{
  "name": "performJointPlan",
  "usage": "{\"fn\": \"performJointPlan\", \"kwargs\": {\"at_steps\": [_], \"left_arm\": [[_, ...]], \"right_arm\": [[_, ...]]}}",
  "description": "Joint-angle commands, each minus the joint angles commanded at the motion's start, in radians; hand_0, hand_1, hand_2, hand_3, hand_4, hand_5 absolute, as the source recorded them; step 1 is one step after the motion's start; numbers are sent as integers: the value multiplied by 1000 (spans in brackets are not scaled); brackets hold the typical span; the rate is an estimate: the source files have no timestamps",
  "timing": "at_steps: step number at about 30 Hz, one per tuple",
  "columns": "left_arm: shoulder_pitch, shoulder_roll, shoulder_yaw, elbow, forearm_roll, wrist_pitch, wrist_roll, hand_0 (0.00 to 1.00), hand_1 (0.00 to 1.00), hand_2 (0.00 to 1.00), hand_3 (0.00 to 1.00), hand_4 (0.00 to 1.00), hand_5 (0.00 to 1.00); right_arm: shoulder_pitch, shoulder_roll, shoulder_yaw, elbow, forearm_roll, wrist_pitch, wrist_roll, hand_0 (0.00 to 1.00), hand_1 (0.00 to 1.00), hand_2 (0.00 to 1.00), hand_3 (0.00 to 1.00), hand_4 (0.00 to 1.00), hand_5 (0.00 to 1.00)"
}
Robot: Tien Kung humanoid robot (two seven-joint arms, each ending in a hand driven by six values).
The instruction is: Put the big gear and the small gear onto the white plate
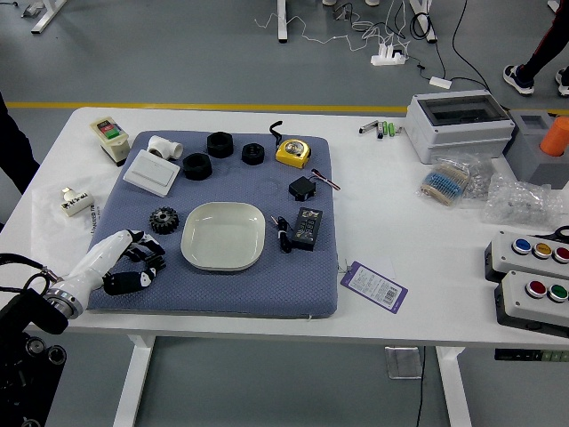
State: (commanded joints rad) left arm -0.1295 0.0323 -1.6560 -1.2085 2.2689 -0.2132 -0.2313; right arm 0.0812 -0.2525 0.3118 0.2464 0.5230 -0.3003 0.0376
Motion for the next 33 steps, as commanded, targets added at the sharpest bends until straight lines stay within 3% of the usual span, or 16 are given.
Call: {"fn": "performJointPlan", "kwargs": {"at_steps": [3,4,9,10,21,22,27,28,31,33], "left_arm": [[2,-2,-1,6,0,-2,2,404,466,539,522,194,2],[2,-2,-1,7,0,-3,2,391,456,531,514,121,2],[1,-2,-2,9,0,-4,2,391,456,531,514,121,2],[1,-1,-2,9,0,-4,2,384,453,528,513,77,2],[0,1,-9,10,0,33,-13,385,458,534,519,82,2],[0,1,-9,10,0,35,-13,394,526,629,550,121,2],[-5,0,-7,11,0,95,-37,394,526,629,550,121,2],[-5,0,-6,11,0,99,-39,455,593,720,614,364,2],[-7,0,-6,7,0,121,-53,455,593,720,614,364,2],[-5,2,-4,-4,0,113,-51,455,593,720,614,364,2]], "right_arm": [[0,0,0,0,1,0,0,682,687,725,560,789,678],[0,0,0,0,1,0,0,682,687,724,560,789,678],[2,0,1,0,2,0,0,682,687,724,560,789,678],[2,0,1,0,2,0,0,683,687,724,560,789,678],[4,0,4,0,1,0,0,683,687,723,560,790,678],[4,0,4,0,1,0,0,683,687,724,560,790,677],[4,-1,2,0,2,0,0,683,687,724,560,790,677],[4,-1,2,0,2,0,0,682,687,724,560,790,677],[5,-1,2,0,2,0,0,682,687,724,560,790,677],[5,-1,2,0,2,1,0,682,687,724,560,790,677]]}}
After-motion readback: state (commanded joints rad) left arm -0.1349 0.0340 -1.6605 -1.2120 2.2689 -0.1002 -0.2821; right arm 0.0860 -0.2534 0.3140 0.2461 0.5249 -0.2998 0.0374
